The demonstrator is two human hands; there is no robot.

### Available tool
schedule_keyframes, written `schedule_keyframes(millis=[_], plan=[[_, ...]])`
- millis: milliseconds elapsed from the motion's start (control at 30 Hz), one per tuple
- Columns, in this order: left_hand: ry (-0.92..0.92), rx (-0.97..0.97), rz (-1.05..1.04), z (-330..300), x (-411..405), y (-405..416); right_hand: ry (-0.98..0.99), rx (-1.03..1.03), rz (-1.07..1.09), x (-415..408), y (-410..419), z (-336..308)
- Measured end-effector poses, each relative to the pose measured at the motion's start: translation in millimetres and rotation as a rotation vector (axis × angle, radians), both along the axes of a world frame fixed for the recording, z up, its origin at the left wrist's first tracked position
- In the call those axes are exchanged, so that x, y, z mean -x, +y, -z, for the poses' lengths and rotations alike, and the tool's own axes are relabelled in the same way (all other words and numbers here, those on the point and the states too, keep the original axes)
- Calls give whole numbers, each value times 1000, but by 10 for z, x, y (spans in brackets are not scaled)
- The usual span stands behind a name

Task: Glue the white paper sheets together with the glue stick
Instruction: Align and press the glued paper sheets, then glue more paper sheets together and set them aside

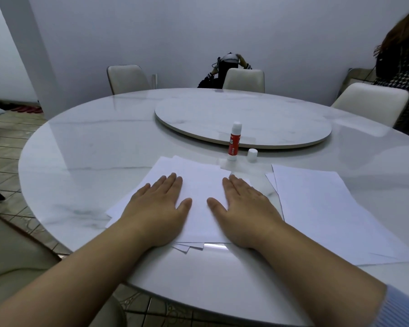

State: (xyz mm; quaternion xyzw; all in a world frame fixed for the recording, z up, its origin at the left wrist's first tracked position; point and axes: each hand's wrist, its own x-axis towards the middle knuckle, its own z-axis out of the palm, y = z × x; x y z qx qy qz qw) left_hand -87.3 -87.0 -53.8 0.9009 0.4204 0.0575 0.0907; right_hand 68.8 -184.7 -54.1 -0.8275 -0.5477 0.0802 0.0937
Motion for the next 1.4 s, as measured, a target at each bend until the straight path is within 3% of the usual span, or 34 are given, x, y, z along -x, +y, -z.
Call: schedule_keyframes(millis=[267,433,733,800,900,967,1067,1133,1233,1400], plan=[[-20,-17,-69,4,215,88,28,-25,131,-6,-43,-30],[-69,-23,-116,23,195,95,-23,-153,160,-21,-49,-153],[-127,-8,-126,17,197,125,579,-322,235,-202,-206,-375],[-222,60,-151,12,219,157,702,-406,141,-217,-315,-451],[-488,284,-204,-1,277,227,664,-550,-60,-321,-498,-697],[-579,303,-177,-2,295,239,634,-737,-98,-481,-618,-945],[-519,229,-146,0,283,177,695,-1113,70,-831,-705,-1223],[-344,107,-107,-2,255,116,755,-1250,228,-1070,-612,-1279],[-179,21,-59,-5,213,63,849,-1232,437,-1363,-296,-1186],[-185,-2,-49,-11,222,62,1104,-1167,730,-1485,222,-816]])
